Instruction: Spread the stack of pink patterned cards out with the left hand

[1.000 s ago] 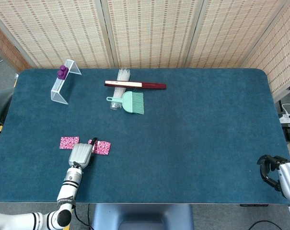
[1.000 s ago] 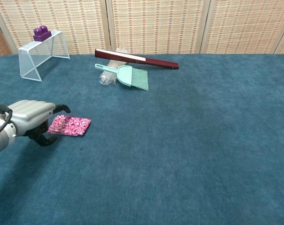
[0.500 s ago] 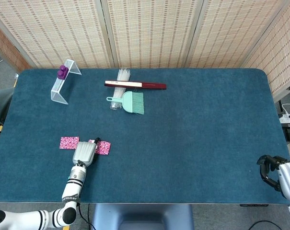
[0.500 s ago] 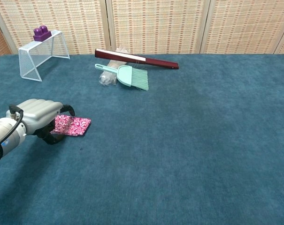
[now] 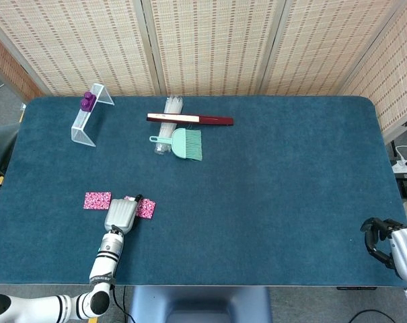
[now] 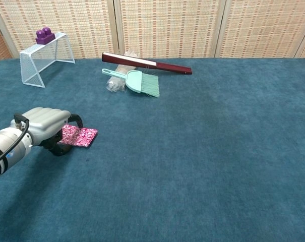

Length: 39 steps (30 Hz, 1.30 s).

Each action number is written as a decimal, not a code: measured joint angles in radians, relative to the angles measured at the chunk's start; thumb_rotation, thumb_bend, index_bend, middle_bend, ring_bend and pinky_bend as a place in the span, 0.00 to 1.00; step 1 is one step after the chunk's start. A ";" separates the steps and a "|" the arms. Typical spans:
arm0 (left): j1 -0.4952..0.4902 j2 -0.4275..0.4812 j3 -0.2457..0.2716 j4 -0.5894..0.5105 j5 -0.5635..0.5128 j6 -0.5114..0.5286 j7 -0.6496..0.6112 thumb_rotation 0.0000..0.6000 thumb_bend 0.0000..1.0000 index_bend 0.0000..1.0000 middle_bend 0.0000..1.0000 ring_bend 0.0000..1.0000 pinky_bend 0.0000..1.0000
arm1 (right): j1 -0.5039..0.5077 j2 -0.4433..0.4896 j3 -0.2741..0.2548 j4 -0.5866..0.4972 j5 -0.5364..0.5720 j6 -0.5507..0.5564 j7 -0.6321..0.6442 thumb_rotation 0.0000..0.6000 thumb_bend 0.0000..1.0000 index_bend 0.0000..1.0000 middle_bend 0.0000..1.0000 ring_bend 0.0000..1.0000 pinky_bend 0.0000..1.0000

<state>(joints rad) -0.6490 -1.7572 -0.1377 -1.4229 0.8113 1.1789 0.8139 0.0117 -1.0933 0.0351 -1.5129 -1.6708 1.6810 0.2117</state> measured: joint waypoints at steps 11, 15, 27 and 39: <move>0.010 0.010 0.004 -0.016 0.032 0.020 -0.014 1.00 0.39 0.27 1.00 1.00 1.00 | 0.000 0.000 0.000 0.000 0.000 -0.001 -0.002 1.00 0.55 0.79 0.73 0.67 0.93; 0.020 0.025 0.011 -0.035 0.053 0.034 -0.022 1.00 0.39 0.28 1.00 1.00 1.00 | 0.001 0.000 -0.001 -0.001 0.000 -0.002 -0.002 1.00 0.55 0.79 0.73 0.67 0.93; 0.099 0.134 0.077 -0.119 0.132 0.121 -0.038 1.00 0.39 0.29 1.00 1.00 1.00 | 0.001 0.000 -0.001 -0.003 0.001 -0.002 -0.004 1.00 0.55 0.79 0.73 0.67 0.93; 0.237 0.265 0.161 -0.172 0.188 0.197 -0.115 1.00 0.39 0.29 1.00 1.00 1.00 | 0.002 -0.006 0.001 -0.005 0.004 -0.006 -0.017 1.00 0.55 0.79 0.73 0.67 0.93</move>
<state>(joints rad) -0.4116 -1.4921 0.0231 -1.5948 0.9992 1.3764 0.6985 0.0138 -1.0996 0.0364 -1.5177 -1.6669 1.6753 0.1943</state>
